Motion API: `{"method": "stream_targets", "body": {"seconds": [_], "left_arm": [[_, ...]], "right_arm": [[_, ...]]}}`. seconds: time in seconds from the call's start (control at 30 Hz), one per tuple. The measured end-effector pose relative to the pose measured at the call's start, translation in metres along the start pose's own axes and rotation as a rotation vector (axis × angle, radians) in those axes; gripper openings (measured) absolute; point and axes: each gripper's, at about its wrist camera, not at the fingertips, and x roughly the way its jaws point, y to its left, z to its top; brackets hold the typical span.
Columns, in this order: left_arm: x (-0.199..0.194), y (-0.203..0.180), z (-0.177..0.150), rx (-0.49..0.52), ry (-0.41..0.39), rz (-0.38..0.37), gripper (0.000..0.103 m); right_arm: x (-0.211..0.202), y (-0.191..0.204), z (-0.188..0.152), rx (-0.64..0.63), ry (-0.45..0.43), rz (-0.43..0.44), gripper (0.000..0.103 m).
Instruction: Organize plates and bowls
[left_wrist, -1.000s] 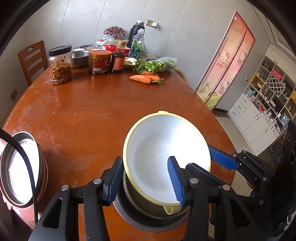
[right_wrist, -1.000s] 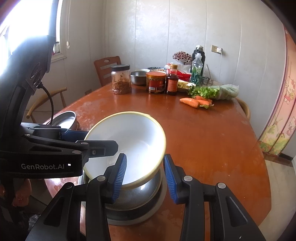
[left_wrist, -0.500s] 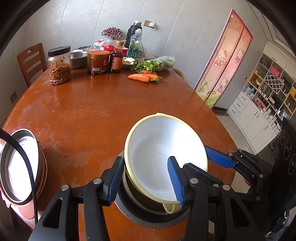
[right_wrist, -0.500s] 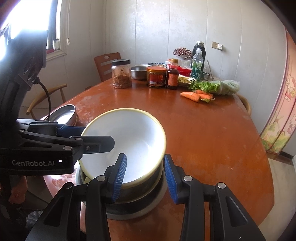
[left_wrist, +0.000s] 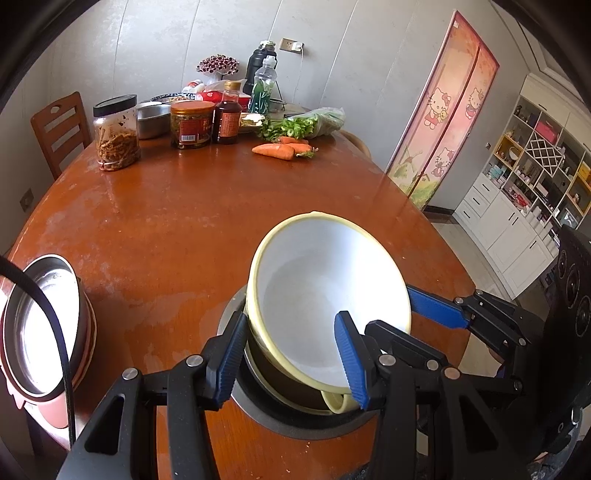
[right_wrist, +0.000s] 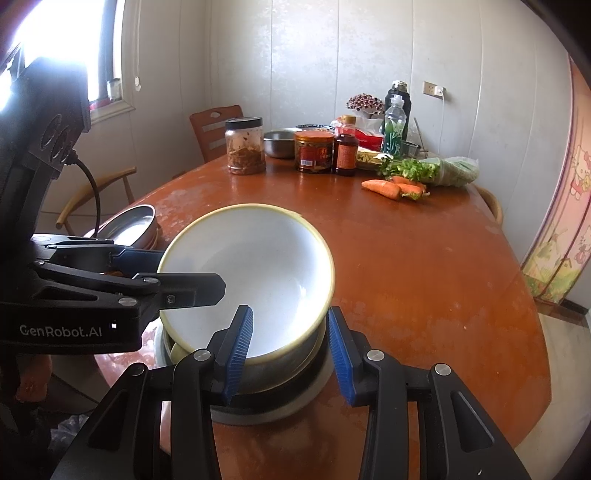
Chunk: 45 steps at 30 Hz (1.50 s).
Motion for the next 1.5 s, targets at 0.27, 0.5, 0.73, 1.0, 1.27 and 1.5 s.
{"method": "stream_targets", "body": {"seconds": [0.27, 0.5, 0.73, 1.0, 1.27, 1.5], "left_arm": [[0.001, 0.002, -0.009, -0.004, 0.026, 0.007, 0.048], [0.001, 0.007, -0.013, -0.018, 0.028, 0.024, 0.049], [-0.005, 0.008, -0.012, -0.027, 0.013, 0.004, 0.055], [0.007, 0.013, -0.013, -0.028, 0.058, 0.047, 0.058], [0.004, 0.017, -0.012, -0.043, 0.038, 0.034, 0.059], [0.002, 0.028, -0.007, -0.084, 0.04, 0.044, 0.069]], "right_arm": [[-0.004, 0.001, -0.003, 0.0, -0.002, 0.01, 0.044], [-0.005, 0.004, -0.007, -0.003, -0.001, 0.011, 0.044], [-0.009, 0.002, -0.006, 0.021, -0.007, 0.019, 0.054], [-0.006, 0.0, -0.006, 0.037, 0.017, 0.018, 0.056], [-0.003, -0.007, -0.009, 0.068, 0.028, 0.012, 0.061], [-0.007, -0.025, -0.009, 0.141, 0.029, 0.014, 0.068]]}}
